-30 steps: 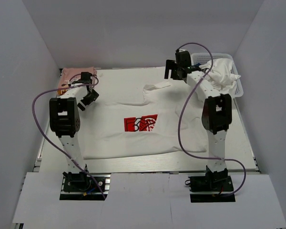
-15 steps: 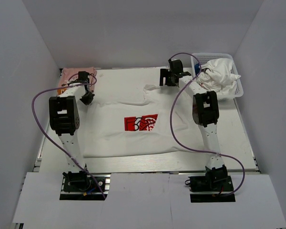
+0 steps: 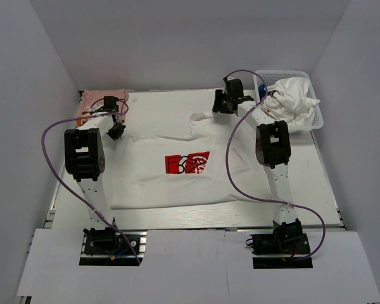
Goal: Fold and stack the t-shirts
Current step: Grap the side of the flattened tshirt furthest away from the robot with both arms
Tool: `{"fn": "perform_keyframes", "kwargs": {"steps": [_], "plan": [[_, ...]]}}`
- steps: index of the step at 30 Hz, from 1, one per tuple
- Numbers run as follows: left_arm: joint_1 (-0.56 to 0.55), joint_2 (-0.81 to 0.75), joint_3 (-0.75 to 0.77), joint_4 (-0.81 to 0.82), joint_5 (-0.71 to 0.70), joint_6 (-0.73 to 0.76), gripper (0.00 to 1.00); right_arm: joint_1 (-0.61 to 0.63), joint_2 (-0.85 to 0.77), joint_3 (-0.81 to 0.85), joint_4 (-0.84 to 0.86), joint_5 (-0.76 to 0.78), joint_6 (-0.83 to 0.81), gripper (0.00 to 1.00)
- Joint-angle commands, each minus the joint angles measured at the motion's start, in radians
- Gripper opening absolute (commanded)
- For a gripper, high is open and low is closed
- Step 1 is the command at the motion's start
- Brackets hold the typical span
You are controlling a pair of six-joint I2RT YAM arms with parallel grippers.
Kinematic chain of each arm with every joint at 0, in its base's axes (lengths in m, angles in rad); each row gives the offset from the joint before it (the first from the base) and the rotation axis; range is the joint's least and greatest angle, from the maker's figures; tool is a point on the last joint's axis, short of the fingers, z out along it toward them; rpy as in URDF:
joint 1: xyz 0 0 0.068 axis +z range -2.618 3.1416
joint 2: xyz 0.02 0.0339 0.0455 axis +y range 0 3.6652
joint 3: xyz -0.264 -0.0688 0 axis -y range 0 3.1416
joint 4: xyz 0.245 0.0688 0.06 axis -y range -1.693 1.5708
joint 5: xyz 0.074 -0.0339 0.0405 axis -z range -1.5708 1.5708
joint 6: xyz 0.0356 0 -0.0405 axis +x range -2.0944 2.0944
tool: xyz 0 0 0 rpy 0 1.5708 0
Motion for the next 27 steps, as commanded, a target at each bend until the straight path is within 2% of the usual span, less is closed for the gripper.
{"fn": "perform_keyframes", "kwargs": {"steps": [1, 7, 11, 22, 23, 24, 27], "plan": [[0.002, -0.011, -0.033, -0.024, 0.021, 0.006, 0.00, -0.012, 0.016, 0.008, 0.033, -0.032, 0.021, 0.54], [0.002, -0.020, -0.033, -0.033, 0.001, 0.006, 0.00, -0.020, 0.011, 0.008, 0.024, -0.020, 0.026, 0.54], [0.002, -0.040, -0.033, -0.033, 0.001, 0.006, 0.00, -0.023, -0.006, 0.001, 0.024, -0.014, 0.007, 0.50], [0.002, -0.077, -0.052, -0.015, 0.003, 0.038, 0.00, -0.026, 0.014, -0.001, -0.030, 0.045, -0.028, 0.30], [0.002, -0.077, -0.052, -0.015, 0.003, 0.038, 0.00, -0.029, 0.017, -0.002, -0.035, 0.046, -0.034, 0.25], [0.002, -0.077, -0.052, -0.015, 0.003, 0.038, 0.00, -0.029, 0.017, -0.001, -0.036, 0.047, -0.029, 0.00], [-0.007, -0.098, -0.061, -0.015, 0.003, 0.038, 0.00, -0.026, -0.004, -0.015, -0.035, 0.031, -0.042, 0.00]]}}
